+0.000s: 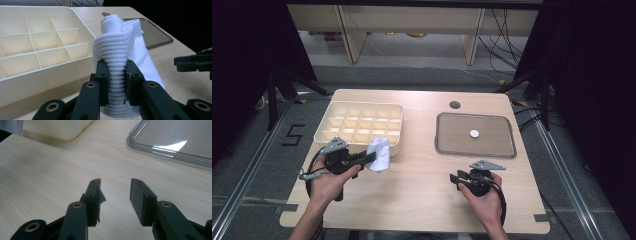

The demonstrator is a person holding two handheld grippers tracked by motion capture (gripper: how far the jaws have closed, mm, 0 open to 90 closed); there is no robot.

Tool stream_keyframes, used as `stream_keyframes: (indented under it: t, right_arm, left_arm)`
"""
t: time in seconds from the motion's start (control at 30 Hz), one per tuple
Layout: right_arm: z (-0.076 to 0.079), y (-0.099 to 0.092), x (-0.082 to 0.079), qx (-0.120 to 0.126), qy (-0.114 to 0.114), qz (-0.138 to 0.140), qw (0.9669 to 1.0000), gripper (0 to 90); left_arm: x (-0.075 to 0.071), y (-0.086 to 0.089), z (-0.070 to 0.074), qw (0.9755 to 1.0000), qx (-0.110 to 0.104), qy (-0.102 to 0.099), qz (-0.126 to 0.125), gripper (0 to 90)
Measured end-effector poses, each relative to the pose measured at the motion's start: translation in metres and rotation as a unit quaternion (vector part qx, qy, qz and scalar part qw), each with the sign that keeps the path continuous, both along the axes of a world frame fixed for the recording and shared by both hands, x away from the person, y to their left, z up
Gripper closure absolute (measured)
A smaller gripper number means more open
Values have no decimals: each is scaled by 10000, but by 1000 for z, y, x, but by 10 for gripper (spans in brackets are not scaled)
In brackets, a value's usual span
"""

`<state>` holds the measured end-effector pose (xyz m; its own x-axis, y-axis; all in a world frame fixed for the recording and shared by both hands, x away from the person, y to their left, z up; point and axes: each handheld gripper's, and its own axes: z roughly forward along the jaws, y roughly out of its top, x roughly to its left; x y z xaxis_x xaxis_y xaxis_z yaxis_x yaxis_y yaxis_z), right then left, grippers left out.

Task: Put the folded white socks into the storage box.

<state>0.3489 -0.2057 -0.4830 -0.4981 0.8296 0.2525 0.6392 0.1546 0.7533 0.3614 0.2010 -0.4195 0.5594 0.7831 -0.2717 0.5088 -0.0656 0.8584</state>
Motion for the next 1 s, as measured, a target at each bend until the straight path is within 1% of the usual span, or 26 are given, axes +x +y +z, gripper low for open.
stream_keyframes:
  t: [0.07,0.17,0.2,0.23,0.3,0.33,0.4,0.47,0.5,0.53,0.57,0.67,0.7,0.73,0.83,1.0]
  right_arm:
    - [0,0,0,-11,-4,-9,10000,612]
    - [-1,0,0,-11,2,-14,10000,612]
    - [-1,0,1,40,-27,9,10000,612]
    - [0,1,0,44,33,-28,10000,612]
    - [0,1,-1,16,37,-40,10000,612]
    - [0,0,0,-13,-8,-13,10000,612]
    - [-1,0,1,-75,-15,-55,10000,612]
    - [0,1,0,-18,1,1,10000,612]
    - [0,1,1,20,-12,24,10000,612]
    - [0,2,1,18,-13,11,10000,612]
    - [-1,2,1,-40,-21,-25,10000,612]
    - [0,2,1,11,-32,24,10000,612]
    - [0,2,1,9,-34,27,10000,612]
    - [0,2,1,-50,-48,-20,10000,612]
    - [0,1,1,28,-12,16,10000,612]
    - [1,2,1,22,-37,10,10000,612]
  left_arm:
    - [1,2,1,10000,-53,-12,22,754]
    - [3,7,4,10000,9,-38,89,754]
    - [3,8,5,9999,3,-42,101,754]
    - [4,10,6,9999,17,-58,121,754]
    - [5,13,8,9998,29,-88,156,754]
    - [5,14,8,9998,41,-86,160,754]
    - [7,17,9,9997,60,-96,213,754]
    - [9,20,10,9997,63,-116,204,754]
    - [10,22,11,9996,86,-118,261,754]
    - [11,23,12,9995,84,-123,287,754]
    - [12,25,12,9994,88,-129,317,754]
    - [16,32,13,9991,113,-133,384,754]
    - [18,35,14,9989,119,-138,443,754]
    - [19,37,14,9987,138,-138,466,754]
    - [24,46,15,9980,186,-137,591,754]
    - [29,56,14,9971,219,-137,722,754]
